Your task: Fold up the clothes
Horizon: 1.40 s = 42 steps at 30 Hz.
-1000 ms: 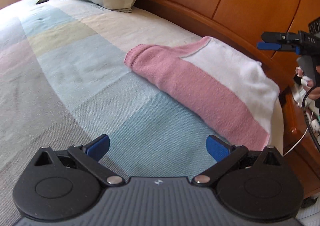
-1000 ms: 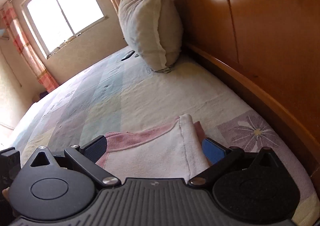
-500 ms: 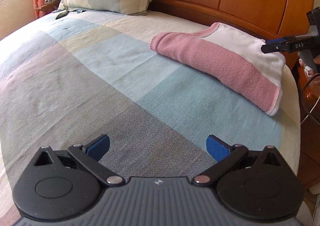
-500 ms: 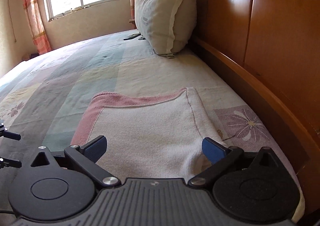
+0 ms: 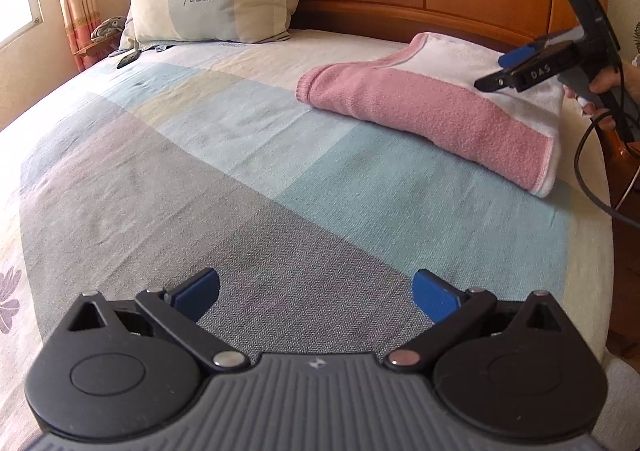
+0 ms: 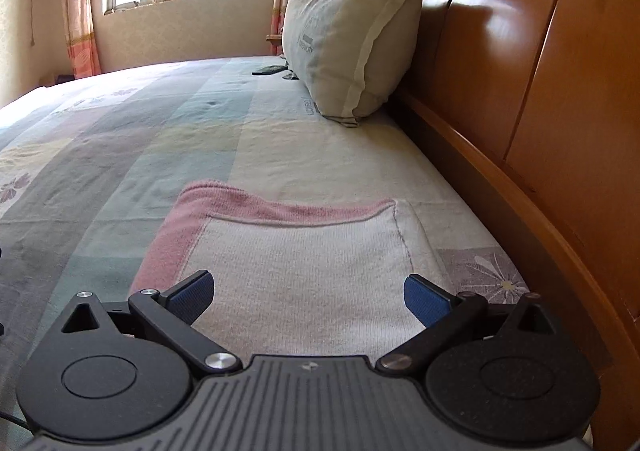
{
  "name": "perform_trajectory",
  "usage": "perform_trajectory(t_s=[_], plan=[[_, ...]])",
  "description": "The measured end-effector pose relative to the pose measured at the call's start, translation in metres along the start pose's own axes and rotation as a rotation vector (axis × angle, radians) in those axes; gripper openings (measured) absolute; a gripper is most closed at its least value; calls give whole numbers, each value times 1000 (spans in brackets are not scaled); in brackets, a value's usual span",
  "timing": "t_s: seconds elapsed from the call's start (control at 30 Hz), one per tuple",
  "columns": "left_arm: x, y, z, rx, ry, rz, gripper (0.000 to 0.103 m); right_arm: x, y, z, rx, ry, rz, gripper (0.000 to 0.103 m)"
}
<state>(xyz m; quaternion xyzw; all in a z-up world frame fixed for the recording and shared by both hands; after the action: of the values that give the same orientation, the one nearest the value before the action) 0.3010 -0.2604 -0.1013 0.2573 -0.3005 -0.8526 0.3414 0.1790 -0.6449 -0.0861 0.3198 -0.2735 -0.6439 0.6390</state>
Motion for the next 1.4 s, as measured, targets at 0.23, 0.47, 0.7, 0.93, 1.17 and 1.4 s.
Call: perform_trajectory(t_s=[0.23,0.47,0.7,0.93,1.17,1.4], plan=[[-1,-2,2,5,2,5,102,-5,-24,18,91,2,-65,103],[0,-5,5,7,1,9,102,-52,-33,27,94,9,19,103],[2,-8,8,5,-2,11,102,-99,-73,56,144,13,39,103],[7,-10,16,22,-7,-6,102,-92,-67,61,144,-37,1,103],[10,-10,14,14,-2,-18,102,-31,-55,41,183,-117,-101,103],[1,-11,10,2,18,8,102,-22,-53,48,219,-127,-169,103]])
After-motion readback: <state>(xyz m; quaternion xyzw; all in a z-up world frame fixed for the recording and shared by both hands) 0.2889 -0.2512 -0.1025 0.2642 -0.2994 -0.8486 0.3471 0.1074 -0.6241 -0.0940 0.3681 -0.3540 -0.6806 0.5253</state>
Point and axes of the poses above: each gripper's, at about its wrist camera, not at the fingertips, and z roughly against the way its jaws point, x to its right, y to its top, the point moved 2 cm from there along -z, roughly the way its jaws point, and after that the axes turned 12 degrees about y, right-handed, at the moved point
